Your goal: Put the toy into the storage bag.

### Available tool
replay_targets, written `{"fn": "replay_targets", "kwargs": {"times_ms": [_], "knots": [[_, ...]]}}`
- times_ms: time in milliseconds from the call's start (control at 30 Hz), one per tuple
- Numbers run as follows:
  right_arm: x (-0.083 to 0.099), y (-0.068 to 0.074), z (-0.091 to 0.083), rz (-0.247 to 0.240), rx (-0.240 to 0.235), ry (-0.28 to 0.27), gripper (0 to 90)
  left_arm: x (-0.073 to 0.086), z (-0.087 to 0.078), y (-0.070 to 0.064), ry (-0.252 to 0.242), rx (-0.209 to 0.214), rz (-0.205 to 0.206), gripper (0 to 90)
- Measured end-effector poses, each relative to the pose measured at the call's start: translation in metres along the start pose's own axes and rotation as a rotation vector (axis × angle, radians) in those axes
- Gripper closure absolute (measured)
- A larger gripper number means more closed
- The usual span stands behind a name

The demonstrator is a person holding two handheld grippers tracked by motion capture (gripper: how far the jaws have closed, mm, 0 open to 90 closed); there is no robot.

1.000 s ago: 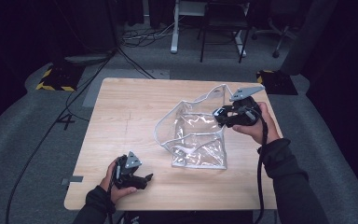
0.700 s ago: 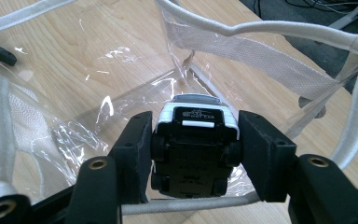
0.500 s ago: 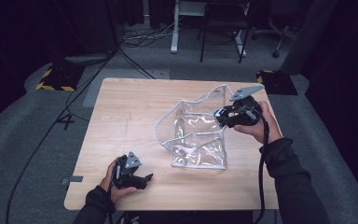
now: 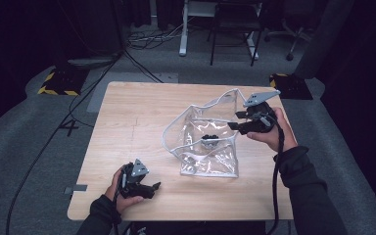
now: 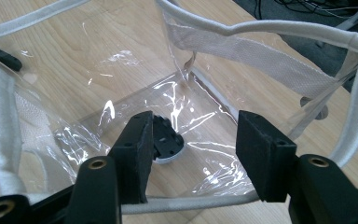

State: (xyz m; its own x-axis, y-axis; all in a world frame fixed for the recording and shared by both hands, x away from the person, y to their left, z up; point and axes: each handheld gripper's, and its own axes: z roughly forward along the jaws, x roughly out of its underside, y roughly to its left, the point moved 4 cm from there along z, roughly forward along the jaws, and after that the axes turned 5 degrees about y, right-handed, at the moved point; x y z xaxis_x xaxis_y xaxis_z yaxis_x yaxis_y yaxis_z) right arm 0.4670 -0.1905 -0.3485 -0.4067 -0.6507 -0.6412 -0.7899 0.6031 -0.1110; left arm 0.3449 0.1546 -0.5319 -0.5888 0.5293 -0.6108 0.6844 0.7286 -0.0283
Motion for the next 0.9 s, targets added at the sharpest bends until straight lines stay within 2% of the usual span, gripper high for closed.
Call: {"fn": "replay_targets", "kwargs": {"times_ms": [200, 400, 900], "knots": [[-0.001, 0.0002, 0.0008, -0.013, -0.002, -0.01, 47.2, 0.0, 0.0, 0.0, 0.0, 0.0, 0.0, 14.4], [-0.002, 0.0013, 0.0009, -0.005, 0.004, -0.015, 46.7, 0.0, 0.0, 0.0, 0.0, 0.0, 0.0, 14.4], [-0.0049, 0.0021, -0.0017, -0.003, 0.003, -0.082, 40.9, 0.0, 0.0, 0.0, 0.001, 0.0, 0.0, 14.4]]}}
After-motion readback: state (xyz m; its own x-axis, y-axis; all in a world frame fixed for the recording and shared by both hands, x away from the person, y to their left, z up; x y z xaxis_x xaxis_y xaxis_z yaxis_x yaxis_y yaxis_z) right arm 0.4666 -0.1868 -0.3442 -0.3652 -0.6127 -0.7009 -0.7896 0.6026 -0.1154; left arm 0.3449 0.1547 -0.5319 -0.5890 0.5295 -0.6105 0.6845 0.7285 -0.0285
